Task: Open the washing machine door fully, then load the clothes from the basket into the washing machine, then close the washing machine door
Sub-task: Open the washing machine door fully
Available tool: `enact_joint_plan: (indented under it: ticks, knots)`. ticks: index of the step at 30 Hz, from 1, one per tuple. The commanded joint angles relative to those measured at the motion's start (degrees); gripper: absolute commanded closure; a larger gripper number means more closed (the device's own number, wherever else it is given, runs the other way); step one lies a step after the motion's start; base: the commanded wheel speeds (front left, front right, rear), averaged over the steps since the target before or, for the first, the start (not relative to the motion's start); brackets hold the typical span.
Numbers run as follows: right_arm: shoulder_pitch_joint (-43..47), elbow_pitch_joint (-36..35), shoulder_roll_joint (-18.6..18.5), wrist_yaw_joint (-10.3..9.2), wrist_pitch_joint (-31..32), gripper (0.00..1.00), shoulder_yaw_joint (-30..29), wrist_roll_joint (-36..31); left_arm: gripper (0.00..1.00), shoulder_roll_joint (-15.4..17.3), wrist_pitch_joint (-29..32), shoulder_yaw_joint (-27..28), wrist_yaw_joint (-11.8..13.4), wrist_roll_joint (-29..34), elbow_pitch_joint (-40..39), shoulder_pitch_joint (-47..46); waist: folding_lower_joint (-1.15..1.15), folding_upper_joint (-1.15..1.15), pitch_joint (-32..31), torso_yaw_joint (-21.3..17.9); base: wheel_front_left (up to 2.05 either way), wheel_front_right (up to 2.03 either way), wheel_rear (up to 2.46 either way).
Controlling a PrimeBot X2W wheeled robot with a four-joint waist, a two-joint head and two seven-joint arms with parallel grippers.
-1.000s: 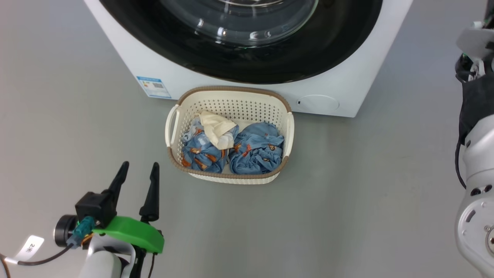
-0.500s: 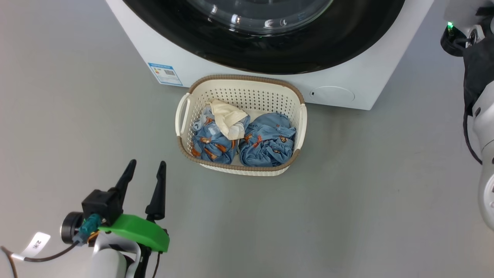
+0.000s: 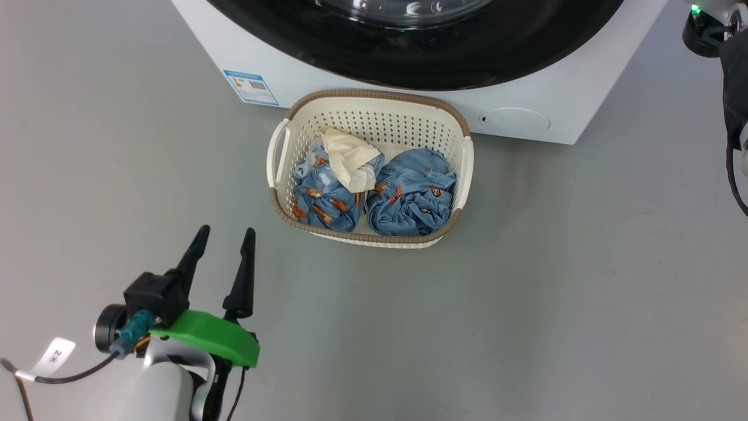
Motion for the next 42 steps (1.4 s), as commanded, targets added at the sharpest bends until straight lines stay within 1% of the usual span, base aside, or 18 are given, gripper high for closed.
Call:
enact_joint_plan:
  ticks: [1, 10, 16, 24, 31, 42]
  knots:
    - [-2.4, -1.1, 0.8, 0.09, 0.9, 1.0, 0.2, -0.5, 0.0, 1.0, -0.4, 2.3, -0.1, 0.2, -1.0, -1.6, 0.0, 0.0, 0.4, 0.0, 0.0, 0.0, 0.0]
    - [-2.8, -0.8, 1.0, 0.09, 4.2, 1.0, -0.2, -3.6, 0.0, 0.8, -0.4, 2.0, -0.3, -0.5, -0.9, -2.4, 0.0, 0.0, 1.6, 0.2, 0.0, 0.0, 0.0]
    - [-3.4, -0.8, 0.8, 0.09, 6.7, 1.0, -1.9, -6.3, 0.0, 0.8, -0.4, 1.0, 0.1, -1.6, -1.0, -2.7, 0.0, 0.0, 2.3, 0.7, 0.0, 0.0, 0.0]
    - [-4.7, -0.8, 0.1, 0.09, 7.8, 1.0, -5.3, -10.6, 0.0, 0.8, -0.4, 0.5, 0.5, -2.2, -0.9, -2.8, 0.0, 0.0, 2.6, 1.2, 0.0, 0.0, 0.0]
    - [-5.8, -0.8, 0.3, 0.09, 8.2, 1.0, -7.9, -14.9, 0.0, 0.8, -0.4, -0.1, 0.8, -2.8, -1.0, -3.0, 0.0, 0.0, 3.3, 1.3, 0.0, 0.0, 0.0]
    - [-8.5, -0.8, 0.8, 0.09, 9.1, 1.0, -13.9, -23.0, 0.0, 0.8, -0.4, -1.6, 1.4, -4.2, -1.5, -3.7, 0.0, 0.0, 4.9, 2.3, 0.0, 0.0, 0.0]
